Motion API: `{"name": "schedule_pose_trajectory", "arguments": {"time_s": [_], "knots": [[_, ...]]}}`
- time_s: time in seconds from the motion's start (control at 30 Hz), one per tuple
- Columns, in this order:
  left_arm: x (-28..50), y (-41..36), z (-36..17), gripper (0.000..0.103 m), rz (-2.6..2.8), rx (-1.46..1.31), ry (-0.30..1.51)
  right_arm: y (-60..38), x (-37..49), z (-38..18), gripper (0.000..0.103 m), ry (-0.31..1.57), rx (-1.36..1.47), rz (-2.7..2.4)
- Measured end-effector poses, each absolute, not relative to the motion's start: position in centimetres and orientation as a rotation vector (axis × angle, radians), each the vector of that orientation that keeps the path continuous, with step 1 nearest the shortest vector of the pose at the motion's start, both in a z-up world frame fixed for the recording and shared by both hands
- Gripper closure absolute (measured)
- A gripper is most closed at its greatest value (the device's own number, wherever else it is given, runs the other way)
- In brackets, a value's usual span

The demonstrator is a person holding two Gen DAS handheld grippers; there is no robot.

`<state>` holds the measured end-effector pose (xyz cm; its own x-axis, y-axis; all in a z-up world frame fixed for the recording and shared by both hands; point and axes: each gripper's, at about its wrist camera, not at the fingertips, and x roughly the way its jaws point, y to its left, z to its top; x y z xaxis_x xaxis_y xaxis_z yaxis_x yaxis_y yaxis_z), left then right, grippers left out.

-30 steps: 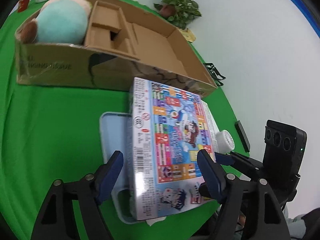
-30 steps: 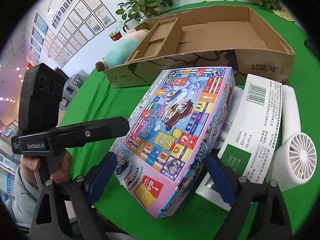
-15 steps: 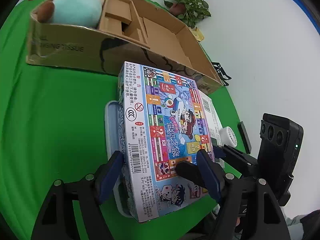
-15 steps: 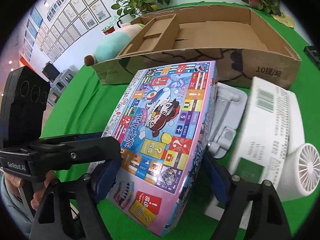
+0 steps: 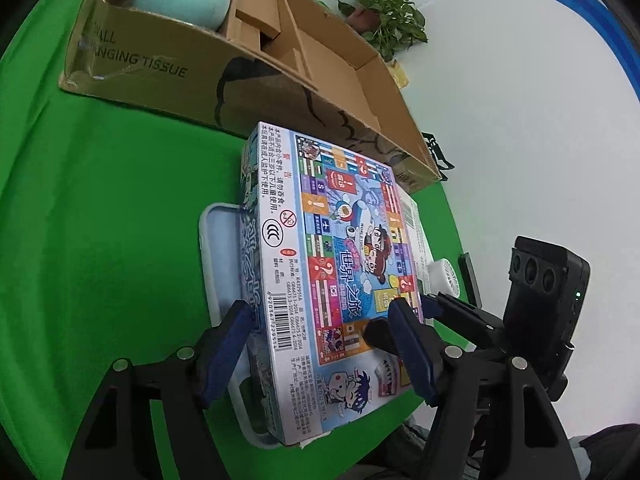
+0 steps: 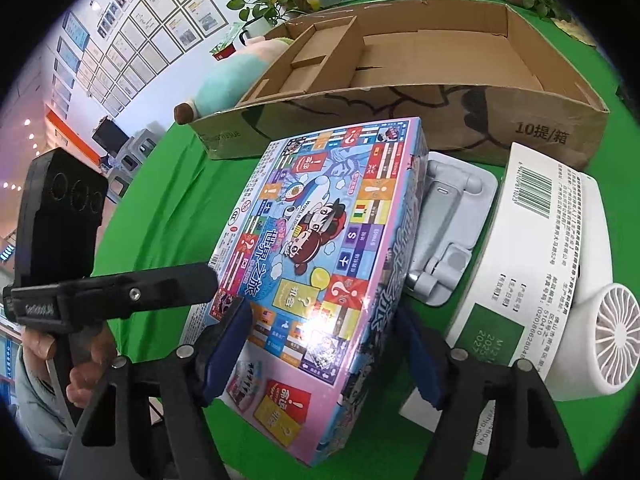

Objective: Organize objects
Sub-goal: 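Lift the board-game box off the table with both grippers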

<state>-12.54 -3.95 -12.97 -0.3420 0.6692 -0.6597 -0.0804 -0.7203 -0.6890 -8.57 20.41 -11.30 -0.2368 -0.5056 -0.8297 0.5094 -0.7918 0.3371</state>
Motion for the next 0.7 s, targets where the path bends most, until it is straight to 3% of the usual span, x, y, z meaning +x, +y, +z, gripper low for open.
{"name": "schedule_pose_trajectory", "arguments": {"time_s": [0.17, 0.23, 0.43, 0.57, 0.7], "knots": [[-12.8, -3.9, -13.5, 0.036, 2.097, -1.422, -0.79, 20.6, -8.7, -11.4, 0.035, -0.017, 1.366, -2.074], [-12.5, -3.9, -13.4, 0.049, 2.135, -1.445, -0.741, 20.8, -8.7, -11.3, 0.037, -0.032, 1.356, -2.081], [-11.4, -3.4, -12.7, 0.057, 2.149, -1.475, -0.694, 19.9, -8.1, -10.0, 0.043, 0.047, 1.261, -2.149], [-11.1, -2.8, -12.5, 0.059, 2.162, -1.469, -0.683, 20.3, -8.8, -9.6, 0.045, 0.022, 1.244, -2.154], [-11.5, -3.3, -13.5, 0.059, 2.138, -1.469, -0.796, 20.8, -9.5, -10.4, 0.047, -0.016, 1.281, -2.132]]}}
